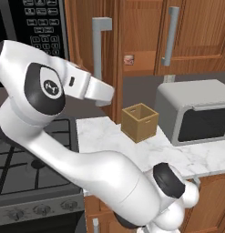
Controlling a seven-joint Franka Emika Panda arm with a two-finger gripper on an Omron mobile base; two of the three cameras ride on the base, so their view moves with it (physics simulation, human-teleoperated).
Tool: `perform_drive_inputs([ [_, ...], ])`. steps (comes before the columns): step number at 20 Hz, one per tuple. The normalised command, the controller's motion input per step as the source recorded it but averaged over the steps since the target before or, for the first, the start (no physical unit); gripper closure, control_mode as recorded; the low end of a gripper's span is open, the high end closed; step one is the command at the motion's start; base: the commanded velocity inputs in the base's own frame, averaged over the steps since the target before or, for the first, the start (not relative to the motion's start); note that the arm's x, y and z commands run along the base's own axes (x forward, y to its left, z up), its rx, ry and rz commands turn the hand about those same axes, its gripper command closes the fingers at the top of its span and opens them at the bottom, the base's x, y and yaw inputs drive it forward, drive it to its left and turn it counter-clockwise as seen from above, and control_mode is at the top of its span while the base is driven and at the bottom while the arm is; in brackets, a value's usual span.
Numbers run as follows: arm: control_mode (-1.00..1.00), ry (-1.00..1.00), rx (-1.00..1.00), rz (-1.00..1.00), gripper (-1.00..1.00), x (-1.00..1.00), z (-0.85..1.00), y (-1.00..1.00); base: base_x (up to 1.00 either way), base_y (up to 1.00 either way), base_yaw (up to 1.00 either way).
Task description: Pick the bar soap and sponge from the cabinet and place them on the counter.
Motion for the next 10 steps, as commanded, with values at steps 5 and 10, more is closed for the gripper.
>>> perform_drive_inputs([
  [5,-1.0,0.0,0.0,-0.03,-1.0,-0.22,-0.27,0.0,0.0,0.0,0.0],
  [10,-1.0,0.0,0.0,0.0,-1.0,-0.45,-0.37,0.0,0.0,0.0,0.0],
])
